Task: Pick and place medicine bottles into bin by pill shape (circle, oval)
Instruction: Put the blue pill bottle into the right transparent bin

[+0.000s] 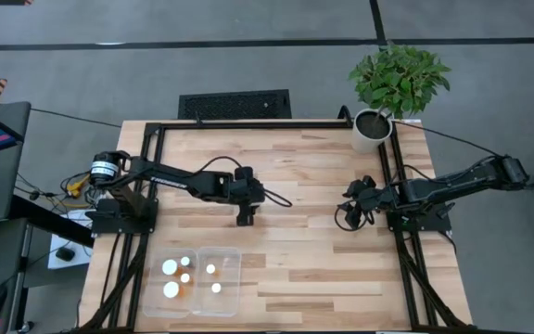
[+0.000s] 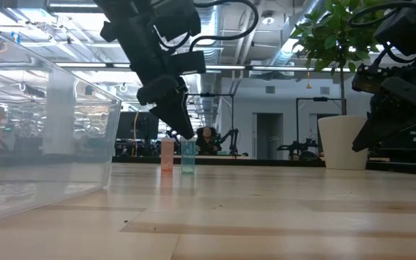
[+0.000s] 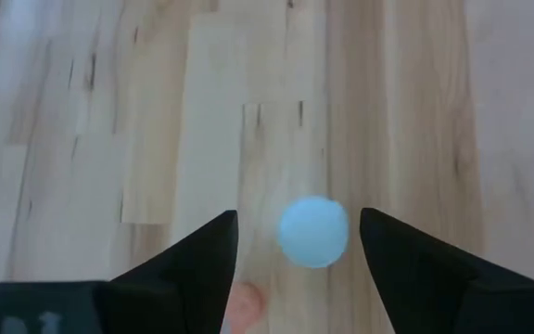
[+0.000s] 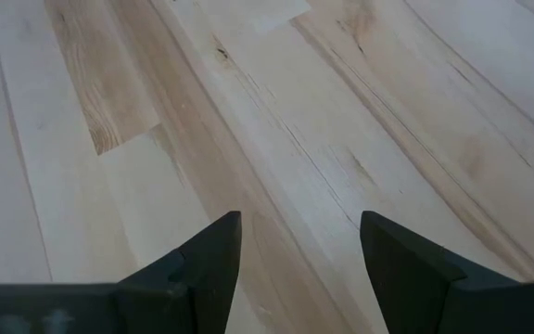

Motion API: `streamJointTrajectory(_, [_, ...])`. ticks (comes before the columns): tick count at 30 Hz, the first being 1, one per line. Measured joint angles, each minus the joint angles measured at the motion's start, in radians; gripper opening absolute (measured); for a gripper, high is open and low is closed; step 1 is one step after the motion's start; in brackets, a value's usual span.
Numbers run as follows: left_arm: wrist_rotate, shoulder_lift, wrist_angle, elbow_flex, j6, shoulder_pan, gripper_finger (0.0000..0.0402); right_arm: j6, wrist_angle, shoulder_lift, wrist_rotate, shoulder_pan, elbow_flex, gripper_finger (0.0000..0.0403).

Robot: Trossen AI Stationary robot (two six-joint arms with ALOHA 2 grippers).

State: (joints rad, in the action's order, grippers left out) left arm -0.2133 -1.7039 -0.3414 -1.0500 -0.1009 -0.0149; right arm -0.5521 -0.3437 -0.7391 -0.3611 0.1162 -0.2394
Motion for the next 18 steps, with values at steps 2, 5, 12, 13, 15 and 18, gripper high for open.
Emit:
streamJointTrajectory(2, [0.010, 0.000, 0.000, 0.000, -0.003, -0.003, 0.0220, 0.001, 0.000, 0.000, 0.000, 0.000, 0.000, 0.0234])
streamJointTrajectory(5, [0.029, 0.000, 0.001, 0.000, -0.008, -0.004, 0.0220, 0.003, 0.000, 0.000, 0.000, 0.000, 0.000, 0.0234])
streamJointTrajectory(12, [0.034, -0.015, 0.013, 0.000, -0.016, -0.005, 0.0219, 0.003, 0.000, 0.000, -0.001, 0.000, 0.000, 0.0234])
streamJointTrajectory(13, [0.037, -0.023, 0.013, 0.001, -0.018, -0.005, 0.0219, 0.003, 0.001, 0.000, -0.001, 0.000, 0.000, 0.0234])
streamJointTrajectory(15, [0.046, -0.035, 0.011, 0.002, -0.019, -0.005, 0.0219, 0.003, 0.000, 0.000, -0.001, 0.000, 0.000, 0.0234])
streamJointTrajectory(18, [0.038, -0.050, 0.008, -0.002, -0.027, -0.004, 0.0219, 0.003, -0.005, 0.000, -0.001, 0.000, 0.000, 0.0234])
